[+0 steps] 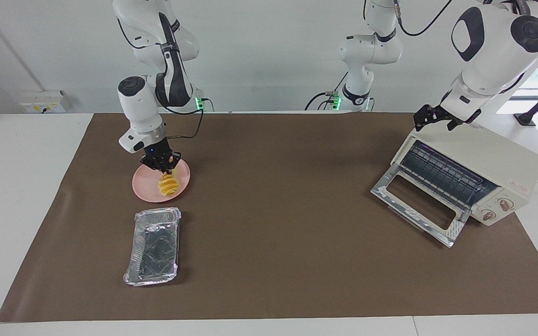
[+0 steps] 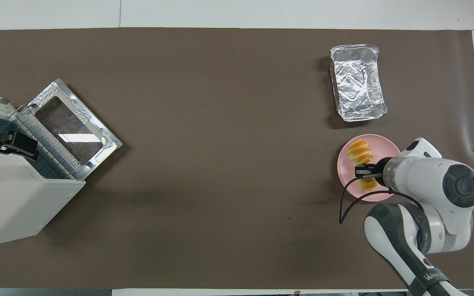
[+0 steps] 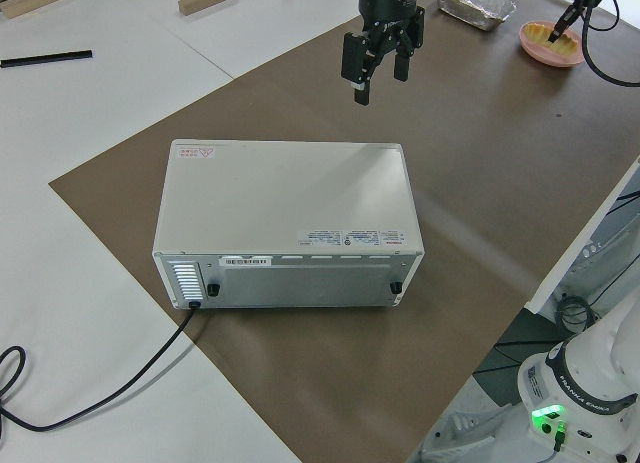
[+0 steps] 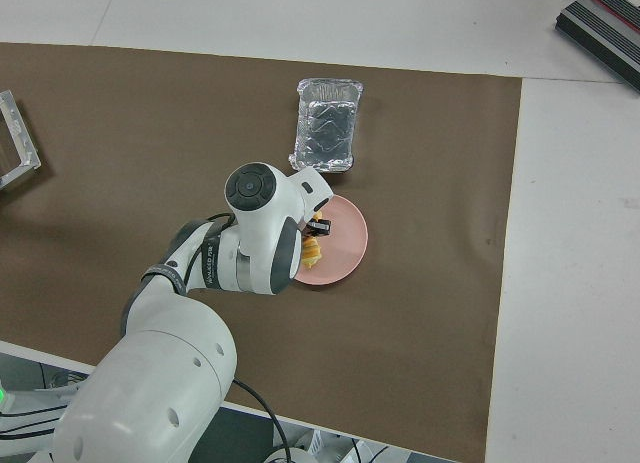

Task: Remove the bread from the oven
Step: 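Lower the bread onto the pink plate and open the right gripper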

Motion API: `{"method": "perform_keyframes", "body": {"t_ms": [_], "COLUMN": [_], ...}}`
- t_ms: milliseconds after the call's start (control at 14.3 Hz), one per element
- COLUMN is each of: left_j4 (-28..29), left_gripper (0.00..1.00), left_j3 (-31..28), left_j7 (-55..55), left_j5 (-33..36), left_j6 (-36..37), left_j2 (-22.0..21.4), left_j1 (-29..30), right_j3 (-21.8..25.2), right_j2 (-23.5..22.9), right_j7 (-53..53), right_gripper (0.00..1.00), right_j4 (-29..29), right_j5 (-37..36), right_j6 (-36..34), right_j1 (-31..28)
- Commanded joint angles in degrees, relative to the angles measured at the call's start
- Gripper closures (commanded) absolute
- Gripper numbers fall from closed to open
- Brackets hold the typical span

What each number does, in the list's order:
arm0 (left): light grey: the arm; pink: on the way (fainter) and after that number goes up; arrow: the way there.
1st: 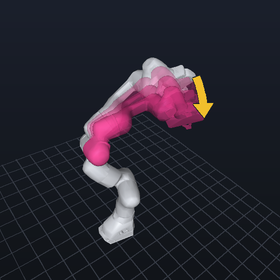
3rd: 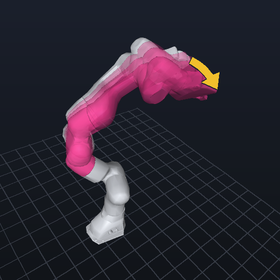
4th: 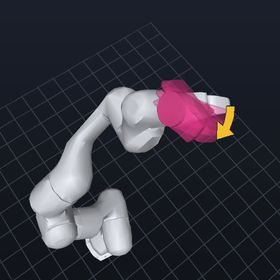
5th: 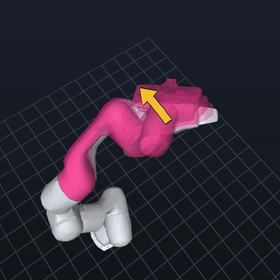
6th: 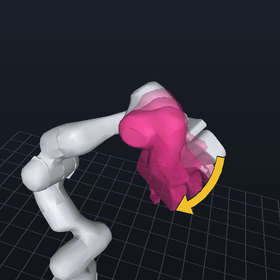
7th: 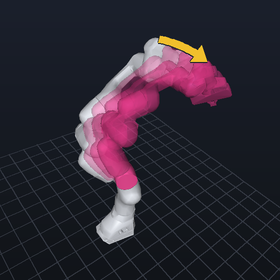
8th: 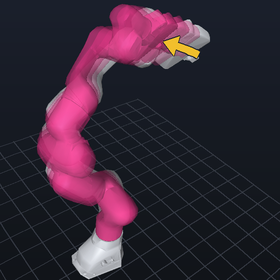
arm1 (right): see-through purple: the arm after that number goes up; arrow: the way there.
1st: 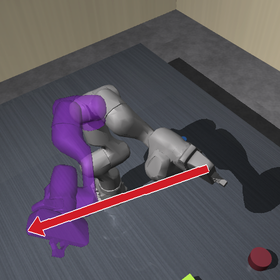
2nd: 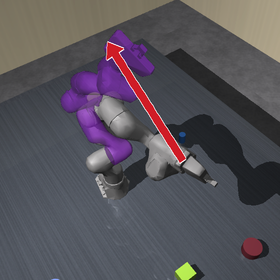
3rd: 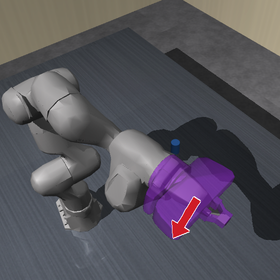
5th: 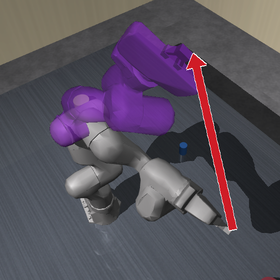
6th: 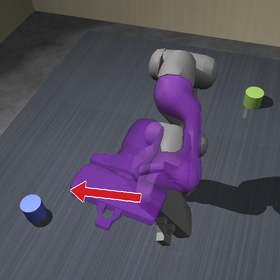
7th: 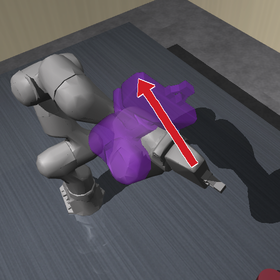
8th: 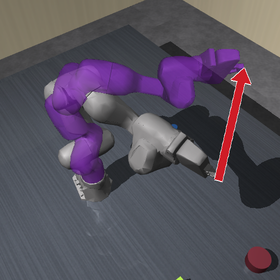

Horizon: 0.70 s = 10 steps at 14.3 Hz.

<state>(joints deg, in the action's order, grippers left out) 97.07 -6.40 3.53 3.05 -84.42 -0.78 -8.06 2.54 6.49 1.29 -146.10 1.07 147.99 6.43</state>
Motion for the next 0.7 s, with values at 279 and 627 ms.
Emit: {"method": "perform_keyframes", "body": {"t_ms": [279, 627], "left_j4": [-0.12, -0.12], "left_gripper": [0.00, 0.00], "left_j3": [-0.02, -0.02], "left_j7": [0.16, 0.16], "left_j5": [0.03, 0.11], "left_j6": [-0.31, -0.31], "left_j2": [-0.45, -0.45], "left_j1": [0.15, 0.15], "right_j3": [-0.43, -0.43], "right_j2": [0.63, 0.63], "right_j7": [0.73, 1.08], "right_gripper": [0.48, 0.00], "right_j4": [-1.12, -0.33], "right_j5": [0.51, 0.51], "right_j6": [1.16, -1.46], "right_j1": [-0.36, -0.28]}}
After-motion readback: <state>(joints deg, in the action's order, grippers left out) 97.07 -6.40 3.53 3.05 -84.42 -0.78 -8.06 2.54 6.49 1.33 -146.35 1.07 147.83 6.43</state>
